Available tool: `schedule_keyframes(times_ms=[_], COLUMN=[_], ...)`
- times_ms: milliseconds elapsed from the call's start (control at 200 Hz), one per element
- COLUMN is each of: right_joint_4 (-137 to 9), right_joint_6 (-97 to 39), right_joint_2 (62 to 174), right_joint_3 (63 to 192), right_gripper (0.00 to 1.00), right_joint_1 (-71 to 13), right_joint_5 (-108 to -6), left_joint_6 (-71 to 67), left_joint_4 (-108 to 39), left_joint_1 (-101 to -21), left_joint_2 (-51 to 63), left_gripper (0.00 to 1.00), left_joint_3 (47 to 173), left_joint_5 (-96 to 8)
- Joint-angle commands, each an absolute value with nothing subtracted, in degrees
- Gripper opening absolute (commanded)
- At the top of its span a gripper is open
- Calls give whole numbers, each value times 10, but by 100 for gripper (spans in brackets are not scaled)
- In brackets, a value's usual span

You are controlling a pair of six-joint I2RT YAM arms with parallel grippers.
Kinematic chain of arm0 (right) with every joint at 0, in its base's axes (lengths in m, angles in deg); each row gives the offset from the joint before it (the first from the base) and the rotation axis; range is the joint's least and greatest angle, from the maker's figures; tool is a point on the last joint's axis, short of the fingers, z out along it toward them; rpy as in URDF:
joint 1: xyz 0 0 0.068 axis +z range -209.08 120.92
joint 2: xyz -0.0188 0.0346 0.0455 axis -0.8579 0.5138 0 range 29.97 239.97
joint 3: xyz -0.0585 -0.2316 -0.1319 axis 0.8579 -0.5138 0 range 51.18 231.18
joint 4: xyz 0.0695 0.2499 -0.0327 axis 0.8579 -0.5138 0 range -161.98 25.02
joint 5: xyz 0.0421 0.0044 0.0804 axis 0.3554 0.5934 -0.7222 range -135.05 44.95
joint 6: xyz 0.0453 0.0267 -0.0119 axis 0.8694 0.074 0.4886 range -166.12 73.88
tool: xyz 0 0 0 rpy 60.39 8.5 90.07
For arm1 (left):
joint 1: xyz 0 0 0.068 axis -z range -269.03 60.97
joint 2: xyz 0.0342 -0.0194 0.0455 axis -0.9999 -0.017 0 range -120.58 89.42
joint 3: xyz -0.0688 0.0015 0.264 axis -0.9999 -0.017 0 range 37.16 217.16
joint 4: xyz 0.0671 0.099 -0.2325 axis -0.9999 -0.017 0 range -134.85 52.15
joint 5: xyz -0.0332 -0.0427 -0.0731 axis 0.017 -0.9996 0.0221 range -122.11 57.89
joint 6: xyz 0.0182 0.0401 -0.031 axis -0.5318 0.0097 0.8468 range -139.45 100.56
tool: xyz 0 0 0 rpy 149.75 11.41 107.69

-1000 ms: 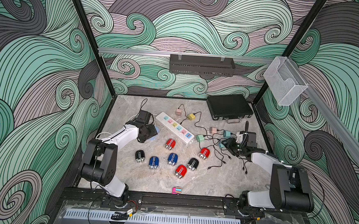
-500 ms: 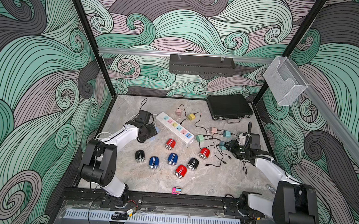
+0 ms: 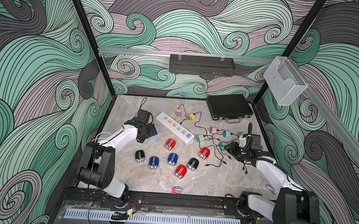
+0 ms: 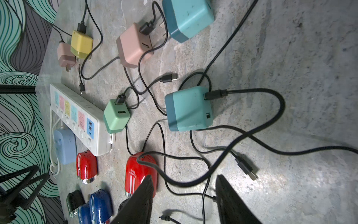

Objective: Unplug the electric shaver
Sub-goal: Place the plug at the center of the board, then reset both arms

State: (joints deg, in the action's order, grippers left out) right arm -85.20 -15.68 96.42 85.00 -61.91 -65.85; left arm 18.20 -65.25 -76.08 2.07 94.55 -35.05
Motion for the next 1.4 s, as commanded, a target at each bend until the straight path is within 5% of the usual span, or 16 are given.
schedule_keyframes(times_ms=[0, 666, 946, 1391], right_joint_4=[-890, -933, -934, -899], right_joint_6=[-170, -202, -216, -210], right_joint_2=[938, 907, 964, 1052], right_joint_3=[867, 946, 1022, 1093], right_gripper=[57, 77, 99, 100], right_joint_1=[-621, -617, -616, -614], right_joint_5=[-640, -596, -582, -517], left_joint_6=[163, 134, 132, 106], left_joint_4=[-678, -715, -734, -729], left_joint_1=[-756, -756, -756, -772], left_joint_2=[37, 56, 57, 17], left_gripper=[70, 86, 93, 95], left_joint_3=[974, 1030, 1061, 1103], left_joint_5=[-339, -298, -242, -180])
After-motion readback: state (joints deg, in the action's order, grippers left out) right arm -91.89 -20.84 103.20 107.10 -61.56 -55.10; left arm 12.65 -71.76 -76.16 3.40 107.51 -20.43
